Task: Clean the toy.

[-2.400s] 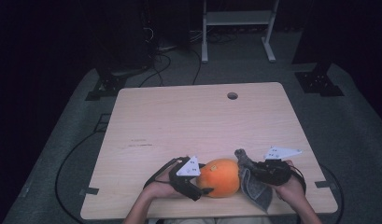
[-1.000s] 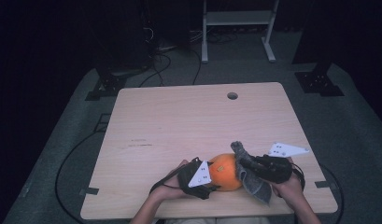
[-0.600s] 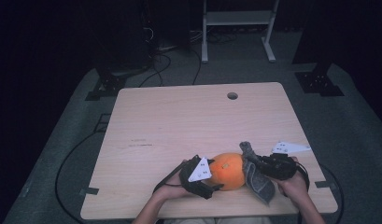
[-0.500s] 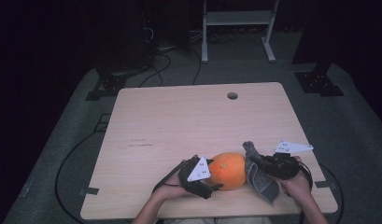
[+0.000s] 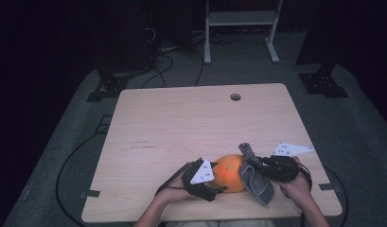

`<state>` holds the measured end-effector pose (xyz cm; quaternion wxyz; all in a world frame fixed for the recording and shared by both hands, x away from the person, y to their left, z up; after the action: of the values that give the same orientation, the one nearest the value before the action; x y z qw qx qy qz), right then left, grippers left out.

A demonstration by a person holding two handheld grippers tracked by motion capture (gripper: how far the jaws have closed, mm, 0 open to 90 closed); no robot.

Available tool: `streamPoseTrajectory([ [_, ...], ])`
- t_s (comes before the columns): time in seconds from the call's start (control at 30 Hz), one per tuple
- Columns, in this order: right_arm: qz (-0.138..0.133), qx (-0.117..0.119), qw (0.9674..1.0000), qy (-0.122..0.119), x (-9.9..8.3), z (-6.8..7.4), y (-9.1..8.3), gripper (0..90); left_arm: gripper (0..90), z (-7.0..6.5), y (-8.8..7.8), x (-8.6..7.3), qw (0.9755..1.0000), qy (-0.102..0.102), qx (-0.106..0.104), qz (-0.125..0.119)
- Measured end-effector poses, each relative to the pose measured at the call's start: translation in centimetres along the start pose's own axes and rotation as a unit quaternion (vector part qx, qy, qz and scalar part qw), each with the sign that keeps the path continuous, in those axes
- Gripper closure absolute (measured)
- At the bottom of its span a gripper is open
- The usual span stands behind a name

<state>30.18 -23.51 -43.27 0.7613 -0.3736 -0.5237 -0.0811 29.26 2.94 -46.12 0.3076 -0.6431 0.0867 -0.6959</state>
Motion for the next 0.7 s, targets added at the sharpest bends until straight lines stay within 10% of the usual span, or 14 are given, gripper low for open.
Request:
streamPoseTrajectory([
  [0.13,0.006,-0.027,0.9996,0.009,-0.5,-0.9,-0.9,73.3,20.8,0.0,0.0,0.0,1.0,0.004,0.001,0.002],
  [0.3,-0.038,0.015,0.9986,-0.034,1.6,2.0,-1.6,73.1,20.3,0.0,0.1,0.0,1.0,0.003,-0.001,-0.002],
  [0.4,0.005,-0.005,0.9962,-0.087,1.3,3.4,-0.3,72.9,16.2,0.4,-0.3,0.0,0.9992,-0.022,-0.024,-0.023],
  [0.5,0.003,0.001,0.9973,-0.074,0.7,3.1,0.0,73.0,13.7,1.0,-0.5,-0.1,0.9973,-0.052,-0.033,-0.041],
  [0.7,0.001,-0.001,0.9974,-0.072,0.6,2.8,-0.1,72.9,9.3,0.4,0.5,0.0,0.9998,-0.017,-0.007,-0.013],
])
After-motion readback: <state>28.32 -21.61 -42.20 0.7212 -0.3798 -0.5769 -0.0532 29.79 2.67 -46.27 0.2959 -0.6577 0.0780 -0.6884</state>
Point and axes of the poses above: each handheld gripper's, and its own axes: y roughly forward along the jaws, x roughly out of its top, z roughly to its left, the point moved 2 cm from there along y, roughly forward along the jaws, and after that the axes turned 1 degree about -y, right-handed, at the moved point
